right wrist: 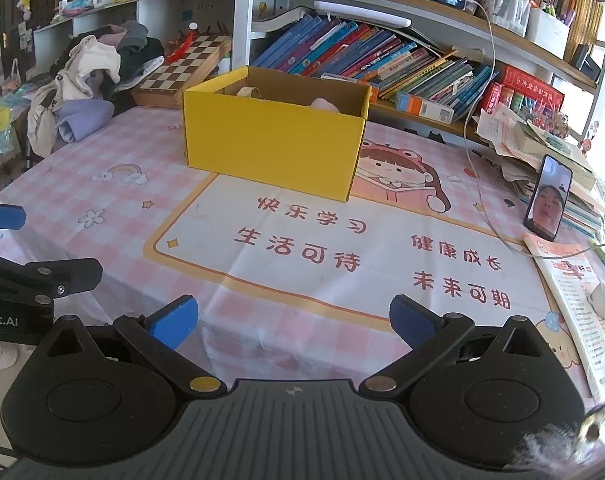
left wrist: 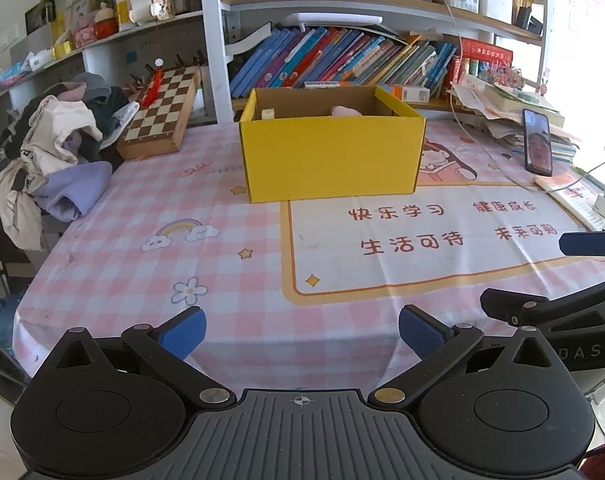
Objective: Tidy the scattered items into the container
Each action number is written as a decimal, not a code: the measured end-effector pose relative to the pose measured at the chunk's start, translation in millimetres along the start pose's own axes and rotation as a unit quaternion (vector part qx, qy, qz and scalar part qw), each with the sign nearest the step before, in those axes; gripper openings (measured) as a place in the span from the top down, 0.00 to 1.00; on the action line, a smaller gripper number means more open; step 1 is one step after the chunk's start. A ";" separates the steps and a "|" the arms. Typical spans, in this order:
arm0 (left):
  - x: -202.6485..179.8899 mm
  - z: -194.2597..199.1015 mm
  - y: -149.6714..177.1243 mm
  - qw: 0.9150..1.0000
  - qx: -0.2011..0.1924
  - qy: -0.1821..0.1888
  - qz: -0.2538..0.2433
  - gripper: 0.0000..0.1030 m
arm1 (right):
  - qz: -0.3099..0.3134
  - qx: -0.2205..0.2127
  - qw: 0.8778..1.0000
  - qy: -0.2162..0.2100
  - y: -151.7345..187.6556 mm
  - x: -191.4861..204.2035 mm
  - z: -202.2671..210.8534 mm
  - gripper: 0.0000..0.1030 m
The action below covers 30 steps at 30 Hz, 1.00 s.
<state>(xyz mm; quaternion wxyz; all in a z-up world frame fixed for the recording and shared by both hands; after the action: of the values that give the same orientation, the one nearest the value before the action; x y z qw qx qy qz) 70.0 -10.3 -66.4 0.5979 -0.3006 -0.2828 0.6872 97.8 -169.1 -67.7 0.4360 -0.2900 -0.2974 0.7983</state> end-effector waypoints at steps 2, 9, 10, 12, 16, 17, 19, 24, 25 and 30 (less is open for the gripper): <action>1.2 -0.4 0.3 1.000 0.002 -0.001 0.003 0.00 | 0.000 0.001 1.000 0.000 0.2 0.2 -0.2 0.00; 3.6 -1.0 0.5 1.000 0.006 0.000 0.011 0.00 | -0.002 0.005 1.000 -0.002 1.1 0.7 -1.1 0.00; 3.5 -0.7 0.4 1.000 0.005 0.000 0.012 0.00 | -0.002 0.005 1.000 -0.002 1.2 0.8 -1.2 0.00; 2.9 0.0 0.4 1.000 0.004 0.002 0.011 0.00 | -0.002 0.006 1.000 -0.002 1.5 1.1 -1.4 0.00; 2.0 0.7 0.6 1.000 0.003 0.004 0.010 0.00 | -0.001 0.009 1.000 -0.003 2.1 1.9 -1.9 0.00; 1.9 0.8 0.7 1.000 0.003 0.005 0.010 0.00 | -0.001 0.009 1.000 -0.003 2.3 2.1 -2.1 0.00; 2.0 0.9 0.7 1.000 0.003 0.005 0.010 0.00 | 0.000 0.010 1.000 -0.003 2.6 2.5 -2.3 0.00; 2.7 1.1 0.4 1.000 0.002 0.005 0.012 0.00 | 0.001 0.012 1.000 -0.004 3.2 3.5 -2.8 0.00; 2.7 1.3 0.3 1.000 0.002 0.005 0.012 0.00 | 0.001 0.012 1.000 -0.004 3.2 3.6 -2.8 0.00; 2.6 0.6 0.7 1.000 0.002 0.006 0.012 0.00 | 0.001 0.013 1.000 -0.004 3.0 2.8 -2.5 0.00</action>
<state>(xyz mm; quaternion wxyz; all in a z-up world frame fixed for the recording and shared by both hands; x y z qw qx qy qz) 68.8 -7.8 -66.7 0.5920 -0.3066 -0.2739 0.6932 96.8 -167.3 -72.1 0.4373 -0.2815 -0.2884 0.8039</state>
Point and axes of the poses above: each gripper's, at about its wrist camera, not at the fingertips, and z roughly against the way its jaws point, x to its left, y to its underside, the point moved 9 cm from there along -z, roughly the way its jaws point, and after that the axes turned 9 degrees about z, right-handed, at the moved point
